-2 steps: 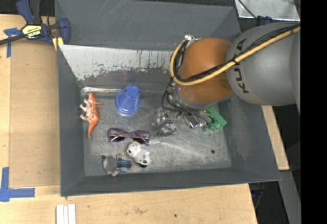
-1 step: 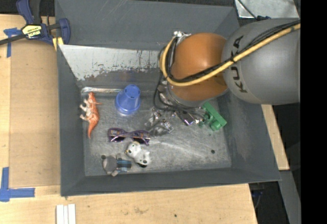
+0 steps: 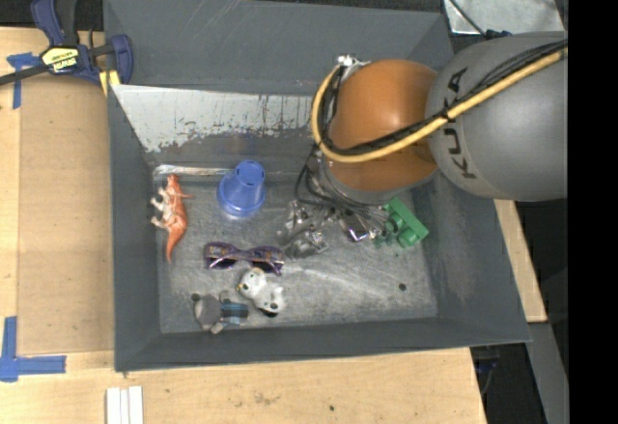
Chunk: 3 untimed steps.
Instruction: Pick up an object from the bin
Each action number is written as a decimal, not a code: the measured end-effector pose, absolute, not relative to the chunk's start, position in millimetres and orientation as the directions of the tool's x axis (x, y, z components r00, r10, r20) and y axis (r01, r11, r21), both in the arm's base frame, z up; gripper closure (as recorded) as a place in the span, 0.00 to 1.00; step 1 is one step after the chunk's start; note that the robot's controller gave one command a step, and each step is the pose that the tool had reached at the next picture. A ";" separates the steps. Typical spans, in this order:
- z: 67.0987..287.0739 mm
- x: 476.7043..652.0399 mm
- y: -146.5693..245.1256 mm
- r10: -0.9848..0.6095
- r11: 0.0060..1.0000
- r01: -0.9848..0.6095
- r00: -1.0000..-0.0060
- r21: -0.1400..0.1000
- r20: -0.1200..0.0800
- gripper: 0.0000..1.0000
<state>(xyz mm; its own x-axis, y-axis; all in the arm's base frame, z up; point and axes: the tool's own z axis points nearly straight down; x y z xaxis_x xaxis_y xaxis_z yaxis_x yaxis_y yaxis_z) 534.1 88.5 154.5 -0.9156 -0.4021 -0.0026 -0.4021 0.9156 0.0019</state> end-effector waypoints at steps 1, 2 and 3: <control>175.6 520.6 90.5 -0.504 0.864 -0.504 -0.864 -0.001 -0.003 1.00; 148.9 511.1 111.0 -0.593 0.806 -0.593 -0.806 0.000 -0.002 0.00; 147.2 510.0 112.8 -0.594 0.805 -0.594 -0.805 0.000 -0.002 0.00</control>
Offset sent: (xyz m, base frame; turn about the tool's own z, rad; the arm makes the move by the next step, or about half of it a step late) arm -0.0244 0.0241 -0.0072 -0.2221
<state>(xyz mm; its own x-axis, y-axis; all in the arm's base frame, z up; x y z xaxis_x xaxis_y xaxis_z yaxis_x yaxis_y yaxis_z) 510.0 112.8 147.2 -0.8046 -0.5938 -0.0017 -0.5938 0.8046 0.0004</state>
